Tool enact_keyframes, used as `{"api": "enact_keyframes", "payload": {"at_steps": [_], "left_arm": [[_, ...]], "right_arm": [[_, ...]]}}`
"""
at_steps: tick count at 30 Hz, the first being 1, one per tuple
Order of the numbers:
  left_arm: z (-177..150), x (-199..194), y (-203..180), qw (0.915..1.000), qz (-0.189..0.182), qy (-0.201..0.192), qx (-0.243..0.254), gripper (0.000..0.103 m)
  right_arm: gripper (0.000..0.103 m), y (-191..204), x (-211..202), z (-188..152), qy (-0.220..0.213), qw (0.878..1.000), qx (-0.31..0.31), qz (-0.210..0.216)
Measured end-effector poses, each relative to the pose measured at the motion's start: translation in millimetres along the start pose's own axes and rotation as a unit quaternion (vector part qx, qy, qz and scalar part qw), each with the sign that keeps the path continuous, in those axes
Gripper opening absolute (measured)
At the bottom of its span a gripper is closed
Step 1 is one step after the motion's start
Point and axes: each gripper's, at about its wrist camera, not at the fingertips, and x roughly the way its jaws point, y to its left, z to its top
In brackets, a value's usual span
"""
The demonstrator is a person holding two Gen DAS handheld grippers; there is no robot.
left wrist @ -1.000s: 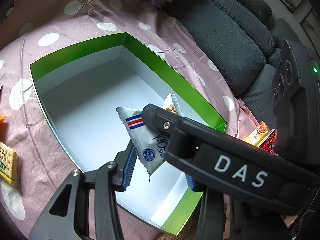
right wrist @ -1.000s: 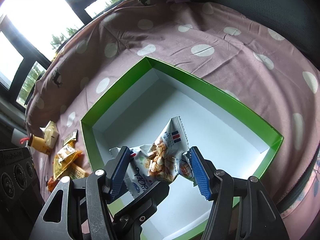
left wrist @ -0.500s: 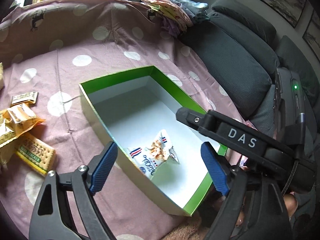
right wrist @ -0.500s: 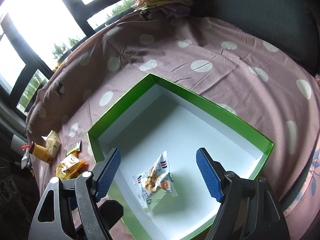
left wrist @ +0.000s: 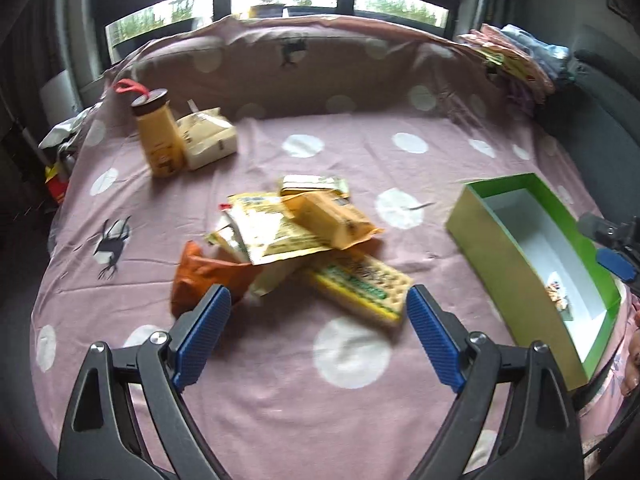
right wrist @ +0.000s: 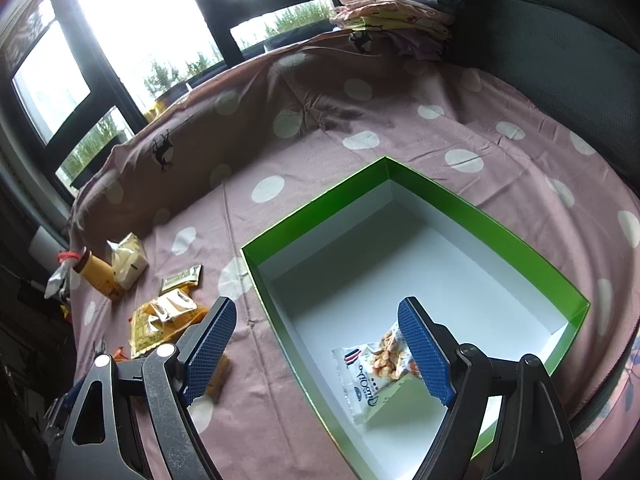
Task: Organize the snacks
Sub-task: 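Move the right tool back to the orange chip bag, then grasp the orange chip bag with the right tool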
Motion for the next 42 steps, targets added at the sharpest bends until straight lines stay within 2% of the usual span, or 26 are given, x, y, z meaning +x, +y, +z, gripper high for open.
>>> {"api": "enact_keyframes", "payload": {"at_steps": [4,9,14,17,18,20,24,26,30,31,34,36,37,40,42], "left_arm": [[-9.8,-2.5,65.5,0.9972,0.045,-0.009,-0.060,0.090],[-24.5,4.5,129.0,0.9860,0.042,0.015,-0.161,0.090],[-32.1,25.1,147.3,0.9797,0.011,0.039,-0.197,0.088],[-36.7,41.5,150.5,0.9748,-0.026,0.065,-0.212,0.088],[-37.4,46.5,152.2,0.9729,-0.041,0.074,-0.215,0.085],[-39.1,50.9,152.2,0.9681,-0.063,0.083,-0.228,0.079],[-36.7,52.4,148.6,0.9651,-0.090,0.077,-0.234,0.077],[-36.0,54.6,145.8,0.9641,-0.098,0.080,-0.233,0.072],[-35.0,60.0,146.3,0.9614,-0.118,0.083,-0.235,0.066],[-35.5,62.2,148.3,0.9587,-0.127,0.084,-0.240,0.066],[-38.2,72.7,153.9,0.9463,-0.172,0.100,-0.255,0.062],[-39.0,74.7,156.2,0.9358,-0.197,0.104,-0.273,0.051],[-38.5,74.6,155.5,0.9346,-0.203,0.103,-0.273,0.048],[-37.1,72.4,148.3,0.9408,-0.199,0.101,-0.255,0.046],[-35.9,71.0,144.6,0.9436,-0.198,0.096,-0.248,0.043]], "right_arm": [[0.083,25.1,8.5,-6.2,0.015,0.999,-0.021,0.031],[0.083,68.8,29.2,-20.5,0.054,0.993,-0.050,0.090],[0.083,126.7,55.5,-44.3,0.112,0.980,-0.087,0.142],[0.083,168.9,75.8,-56.4,0.161,0.963,-0.113,0.186],[0.083,185.5,82.6,-58.9,0.176,0.956,-0.131,0.194],[0.083,217.5,94.1,-61.3,0.187,0.948,-0.169,0.196],[0.083,266.7,118.2,-63.2,0.198,0.931,-0.236,0.195],[0.072,281.9,132.5,-65.8,0.219,0.923,-0.248,0.199],[0.059,303.0,151.4,-74.0,0.235,0.911,-0.283,0.187],[0.055,306.8,154.7,-77.2,0.237,0.906,-0.296,0.187],[0.034,310.1,168.8,-82.2,0.251,0.902,-0.307,0.170],[0.034,307.8,174.6,-82.0,0.263,0.900,-0.298,0.181],[0.034,307.0,176.6,-83.0,0.270,0.897,-0.297,0.186],[0.034,306.5,178.0,-90.0,0.293,0.882,-0.307,0.205],[0.034,307.2,174.7,-91.6,0.285,0.883,-0.315,0.201]]}}
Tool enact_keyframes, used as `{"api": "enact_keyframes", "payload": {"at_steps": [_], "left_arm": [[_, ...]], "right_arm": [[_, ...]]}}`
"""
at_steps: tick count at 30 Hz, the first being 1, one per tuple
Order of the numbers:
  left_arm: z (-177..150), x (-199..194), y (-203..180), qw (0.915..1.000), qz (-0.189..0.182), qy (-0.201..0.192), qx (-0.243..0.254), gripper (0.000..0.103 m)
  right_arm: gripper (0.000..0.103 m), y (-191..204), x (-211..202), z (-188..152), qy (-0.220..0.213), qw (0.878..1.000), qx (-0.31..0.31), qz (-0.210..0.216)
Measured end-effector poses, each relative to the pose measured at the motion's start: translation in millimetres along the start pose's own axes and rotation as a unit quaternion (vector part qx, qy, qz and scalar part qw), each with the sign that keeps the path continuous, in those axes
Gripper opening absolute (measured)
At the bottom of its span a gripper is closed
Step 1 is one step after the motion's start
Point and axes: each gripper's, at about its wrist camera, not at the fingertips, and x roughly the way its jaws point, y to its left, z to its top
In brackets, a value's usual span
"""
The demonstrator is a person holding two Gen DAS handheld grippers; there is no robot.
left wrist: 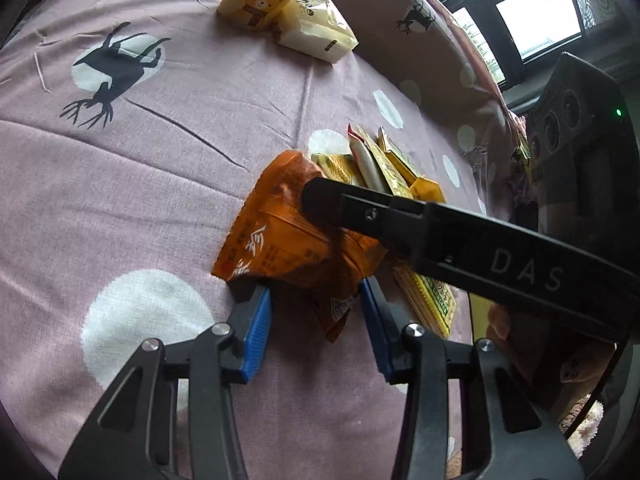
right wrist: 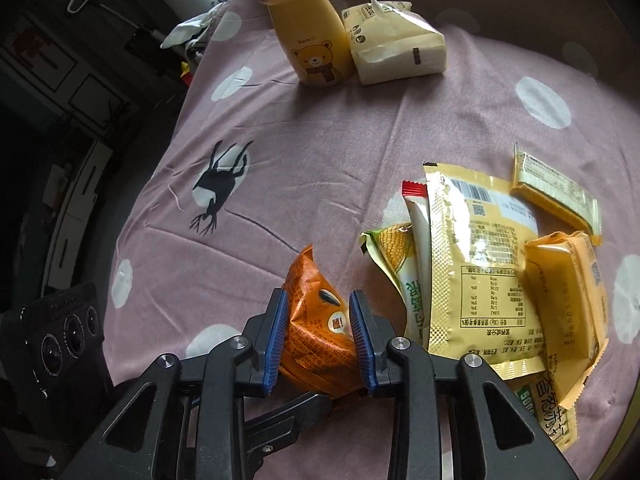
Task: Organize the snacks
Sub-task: 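Grasp the orange chip bag with the right tool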
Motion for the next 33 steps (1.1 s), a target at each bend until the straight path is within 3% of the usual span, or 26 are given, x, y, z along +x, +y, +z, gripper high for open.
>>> {"api": "enact_keyframes", "payload": {"at_steps": [9,16,20,23,28,33], "left_arm": [[1.1,10.8,3.1,0.9998,-0.014,0.013,-0.004,0.043],[-2.9,7.8,-5.7,0.9997,-0.005,0.015,0.020,0.043],[-12.6,-1.3,-20.7,0.9984,0.009,0.009,0.055,0.043],[-22.7,-5.4,-32.2,0.9965,0.017,0.007,0.082,0.043],[-33.5,-10.3,-50.0,0.9937,-0.007,0.006,0.112,0.043],[-45.9,-15.9,-73.2,0.9882,-0.031,-0.006,0.150,0.043]], "right_arm": [[0.036,-11.0,6.7,-2.1,0.016,0.999,0.020,0.020],[0.036,-10.2,-2.2,-17.2,0.008,0.998,0.026,0.057],[0.037,1.0,-12.8,-32.4,0.000,0.999,0.006,0.047],[0.037,6.1,-22.8,-48.4,-0.019,0.999,0.000,0.036],[0.037,-5.4,-47.3,-70.0,-0.059,0.997,0.029,0.044],[0.037,-8.7,-77.8,-90.5,-0.107,0.993,0.045,0.023]]}}
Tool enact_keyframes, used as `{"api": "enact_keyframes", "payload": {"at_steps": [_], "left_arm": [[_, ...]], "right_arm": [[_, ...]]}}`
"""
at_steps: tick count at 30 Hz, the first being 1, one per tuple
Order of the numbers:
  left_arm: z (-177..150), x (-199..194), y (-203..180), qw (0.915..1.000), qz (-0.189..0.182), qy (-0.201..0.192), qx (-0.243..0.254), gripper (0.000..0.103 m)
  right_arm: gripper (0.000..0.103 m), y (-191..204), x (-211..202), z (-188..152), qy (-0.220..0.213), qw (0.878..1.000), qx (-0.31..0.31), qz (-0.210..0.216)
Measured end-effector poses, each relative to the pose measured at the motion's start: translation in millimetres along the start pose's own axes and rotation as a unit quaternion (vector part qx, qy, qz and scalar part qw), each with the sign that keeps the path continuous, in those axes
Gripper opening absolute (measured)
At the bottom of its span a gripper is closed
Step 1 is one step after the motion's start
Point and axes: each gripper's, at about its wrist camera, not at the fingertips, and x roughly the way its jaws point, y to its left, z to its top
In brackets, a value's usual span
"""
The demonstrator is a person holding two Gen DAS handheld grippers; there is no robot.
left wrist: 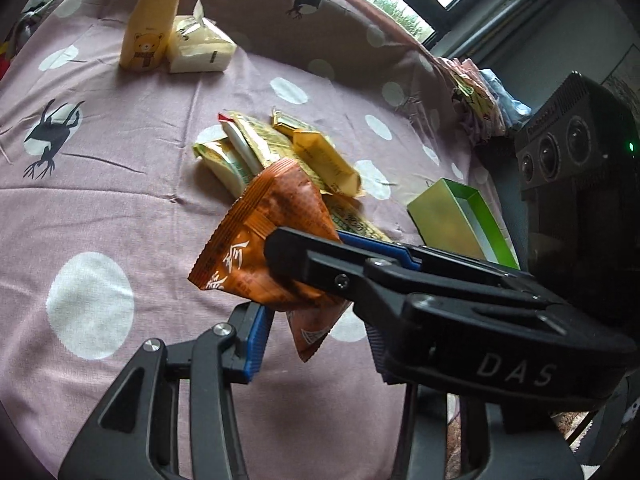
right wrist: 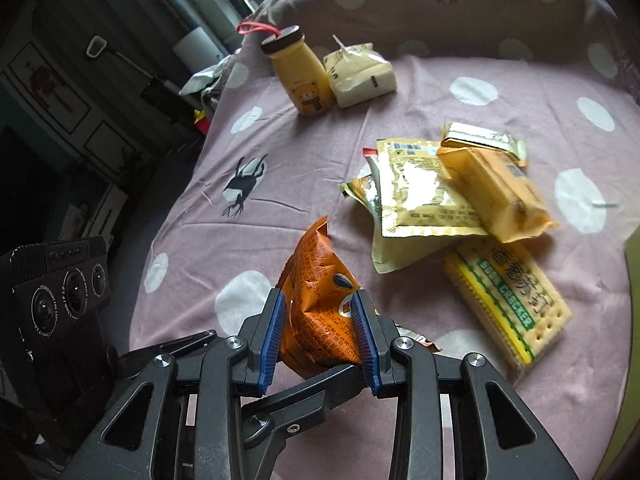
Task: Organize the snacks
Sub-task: 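Grasp the orange chip bag with the right tool, then lift and carry the orange chip bag with the right tool over the box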
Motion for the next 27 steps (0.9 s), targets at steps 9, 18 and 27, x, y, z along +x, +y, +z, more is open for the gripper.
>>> {"api": "enact_keyframes", "payload": {"at_steps": [9,18,27], "left_arm": [[-6.8,-4.1,-27.5,0.9988,-0.007,-0.019,0.045,0.043],[-10.3,-21.5,-47.1,0.9961,-0.008,-0.048,0.073,0.042],[-11.7,-38.2,-64.4,0.9925,-0.016,-0.075,0.095,0.042]], "right_arm": [[0.037,-1.4,-36.7,-19.8,-0.058,0.998,0.018,-0.021],[0.042,10.3,-64.2,-27.6,-0.088,0.996,-0.001,-0.032],[0.042,19.5,-89.3,-31.6,-0.120,0.992,-0.013,-0.040]]}}
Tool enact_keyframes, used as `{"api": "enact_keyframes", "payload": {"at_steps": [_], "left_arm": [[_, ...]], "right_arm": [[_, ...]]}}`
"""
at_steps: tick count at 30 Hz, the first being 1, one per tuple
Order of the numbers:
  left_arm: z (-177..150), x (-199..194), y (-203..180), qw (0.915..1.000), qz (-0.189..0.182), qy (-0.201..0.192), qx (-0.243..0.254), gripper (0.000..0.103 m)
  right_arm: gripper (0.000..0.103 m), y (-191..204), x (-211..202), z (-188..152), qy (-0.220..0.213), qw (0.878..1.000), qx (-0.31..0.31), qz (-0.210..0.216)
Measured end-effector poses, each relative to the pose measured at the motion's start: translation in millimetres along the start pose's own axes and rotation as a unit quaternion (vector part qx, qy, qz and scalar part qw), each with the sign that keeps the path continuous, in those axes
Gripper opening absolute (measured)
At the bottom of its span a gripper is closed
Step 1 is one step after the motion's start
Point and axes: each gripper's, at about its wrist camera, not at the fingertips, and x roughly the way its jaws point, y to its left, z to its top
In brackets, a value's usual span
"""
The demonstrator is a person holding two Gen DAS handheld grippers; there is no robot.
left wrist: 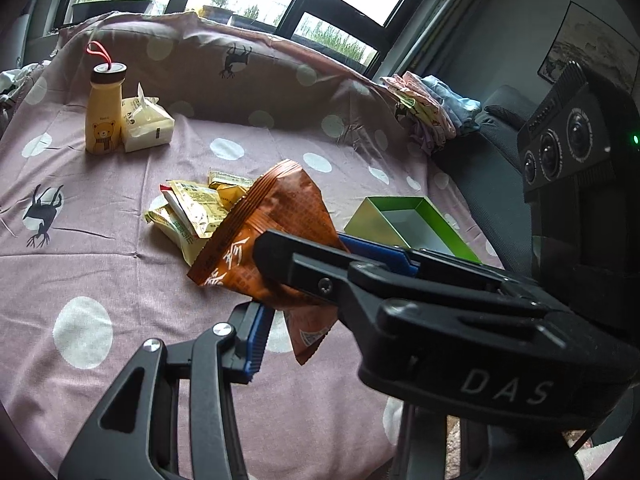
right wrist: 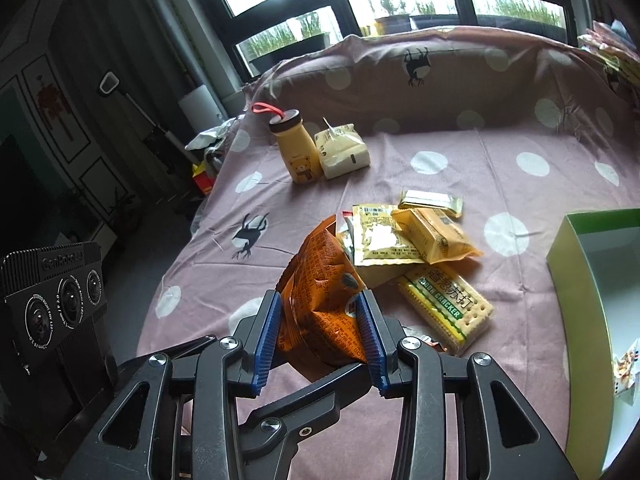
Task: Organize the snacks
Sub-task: 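Lift and carry the orange chip bag with the right tool over the box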
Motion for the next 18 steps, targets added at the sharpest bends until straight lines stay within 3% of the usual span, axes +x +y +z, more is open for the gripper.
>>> {"api": "enact_keyframes", "payload": {"at_steps": [18], "left_arm": [[19.1,4.8,-48.1,0.9987,-0.016,-0.005,0.048,0.042]], "right_arm": [[0.042,-23.3,-53.8,5.4,-0.054,0.998,0.024,-0.008]]}}
